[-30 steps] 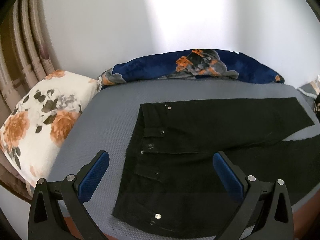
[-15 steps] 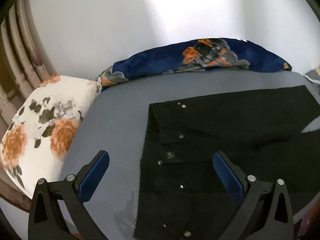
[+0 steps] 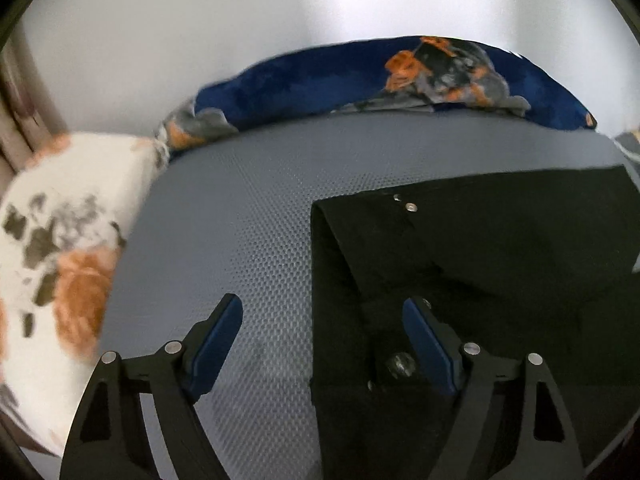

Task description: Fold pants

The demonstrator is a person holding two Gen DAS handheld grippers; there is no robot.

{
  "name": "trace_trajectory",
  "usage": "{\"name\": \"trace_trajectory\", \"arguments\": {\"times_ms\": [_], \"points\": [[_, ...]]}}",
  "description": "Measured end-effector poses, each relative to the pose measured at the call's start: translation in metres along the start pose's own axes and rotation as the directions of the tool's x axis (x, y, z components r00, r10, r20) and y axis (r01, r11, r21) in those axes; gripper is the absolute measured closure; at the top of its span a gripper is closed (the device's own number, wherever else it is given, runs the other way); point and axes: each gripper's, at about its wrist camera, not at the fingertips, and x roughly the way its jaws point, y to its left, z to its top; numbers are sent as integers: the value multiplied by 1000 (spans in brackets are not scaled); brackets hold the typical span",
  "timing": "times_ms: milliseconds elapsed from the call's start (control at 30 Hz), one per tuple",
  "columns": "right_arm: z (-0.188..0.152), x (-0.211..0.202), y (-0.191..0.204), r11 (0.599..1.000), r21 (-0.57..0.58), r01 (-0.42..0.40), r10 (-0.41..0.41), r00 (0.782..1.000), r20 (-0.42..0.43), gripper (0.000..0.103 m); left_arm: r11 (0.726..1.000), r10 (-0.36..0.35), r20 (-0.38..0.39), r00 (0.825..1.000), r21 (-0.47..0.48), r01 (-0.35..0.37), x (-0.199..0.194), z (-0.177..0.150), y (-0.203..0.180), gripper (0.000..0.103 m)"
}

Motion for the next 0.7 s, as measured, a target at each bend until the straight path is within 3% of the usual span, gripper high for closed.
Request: {"name": "trace_trajectory", "arguments": {"times_ms": [133,300,367,467,633,700], "points": [[-1,12,-3,1000,-6,4,-4,1000,-26,0,996,-69,-36,997,-51,67,35,14,23,20],[-5,24,-8,1000,-4,8,-9,999,-54,0,965,-223,-71,972,-159,210,81,27,60,20],[-6,31,-10,1000,-1,14,-14,998,-68,0,959,-242,-102,965,-180,221,96,32,64,20],[-9,38,-12,1000,8,11,-10,996,-85,0,935,-332,-80,940,-162,316,105,38,62,21],[-11,47,-12,1000,9,11,-10,995,-104,0,928,-373,-99,923,-55,369,109,50,39,21],[-12,49,-13,1000,7,12,-11,994,-108,0,905,-424,-147,894,-36,424,117,53,29,26]]}}
